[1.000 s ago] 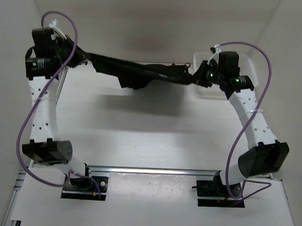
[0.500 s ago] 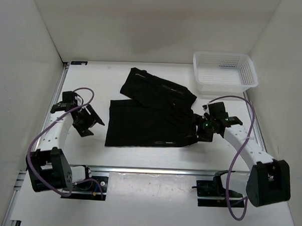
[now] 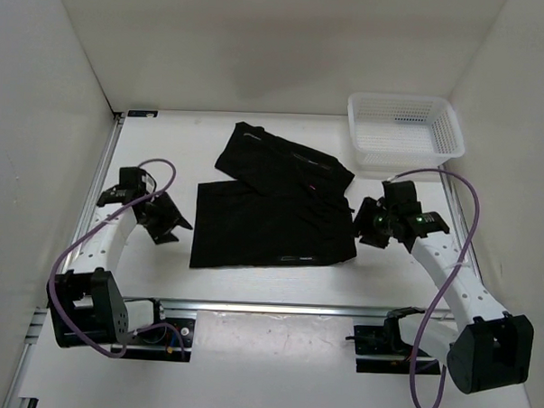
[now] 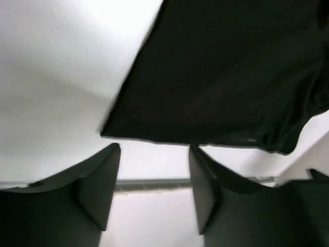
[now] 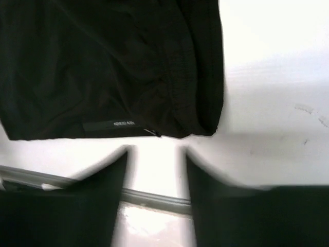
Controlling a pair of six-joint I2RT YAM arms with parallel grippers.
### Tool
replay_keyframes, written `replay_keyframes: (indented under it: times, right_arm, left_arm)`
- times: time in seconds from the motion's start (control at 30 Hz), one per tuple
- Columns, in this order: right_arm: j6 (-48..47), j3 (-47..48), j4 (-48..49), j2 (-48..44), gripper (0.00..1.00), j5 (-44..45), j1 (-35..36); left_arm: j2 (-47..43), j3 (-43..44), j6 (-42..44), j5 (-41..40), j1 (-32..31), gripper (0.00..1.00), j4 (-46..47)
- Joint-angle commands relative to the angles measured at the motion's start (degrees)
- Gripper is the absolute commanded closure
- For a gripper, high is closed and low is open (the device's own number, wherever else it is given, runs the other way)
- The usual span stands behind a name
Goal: Fold and stack the shorts
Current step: Flatten the shorts out, then fold the shorts
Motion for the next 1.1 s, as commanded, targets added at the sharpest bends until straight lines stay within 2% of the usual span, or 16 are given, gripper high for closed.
replay_keyframes:
  times: [0.0,0.03,0.07,0.17,0.33,0.53,0.7,0.8,0.87,0.9,0.93,0.97,1.03,1.07]
  right_arm:
    - [3.2,-5.0,-0.1,0.3,0.35,-3.5,0.2]
    - [3.9,-6.0,0.7,0.3,0.29,-4.5,0.2]
    - [4.6,-7.7,1.6,0.3,0.22,-6.4,0.2]
    - [6.5,-9.5,4.1,-0.2,0.13,-7.8,0.2]
    - [7.2,-10.1,7.1,2.7,0.12,-10.0,-1.0]
    - [6.1,-9.6,10.1,8.1,0.19,-9.5,-2.1]
    - [5.0,-8.9,12.1,12.2,0.26,-8.2,-2.6]
    - [5.0,-8.9,14.4,12.8,0.35,-7.7,-2.6]
    - [5.0,-8.9,15.1,14.8,0.47,-7.0,-2.6]
    - [5.0,-8.9,15.8,15.5,0.52,-7.0,-2.6]
    - [5.0,-8.4,15.8,16.0,0.58,-7.0,-2.6]
    - [5.0,-7.9,16.4,16.5,0.73,-7.0,-2.6]
    - [3.9,-7.2,15.9,17.0,0.87,-7.0,-2.6]
    - [3.9,-6.5,15.2,17.0,0.97,-7.0,-2.6]
  left_arm:
    - [0.4,-5.3,-2.4,4.5,-1.4,0.3,1.8]
    - [0.4,-7.9,-3.3,4.5,-1.4,0.23,2.5]
    - [1.0,-9.1,-4.2,5.1,-1.4,0.23,3.7]
    - [2.8,-10.5,-4.9,5.6,-1.9,0.22,4.4]
    - [6.0,-11.6,-7.2,2.7,-2.4,0.22,4.9]
    - [13.1,-11.6,-8.4,1.1,-4.4,0.21,7.2]
    - [17.5,-10.5,-9.5,0.5,-7.2,0.25,8.4]
    - [17.5,-10.5,-9.5,-1.3,-7.2,0.26,8.9]
    - [18.4,-9.8,-10.1,-2.3,-7.7,0.33,8.9]
    - [19.8,-9.0,-10.1,-3.0,-7.7,0.42,8.9]
    - [19.9,-7.8,-10.1,-2.3,-7.7,0.82,8.9]
    - [20.5,-7.0,-10.1,-2.3,-7.7,0.9,8.9]
    - [19.6,-4.3,-9.4,-3.0,-7.7,0.9,8.9]
    - [18.8,-3.1,-9.4,-3.6,-7.7,0.9,8.3]
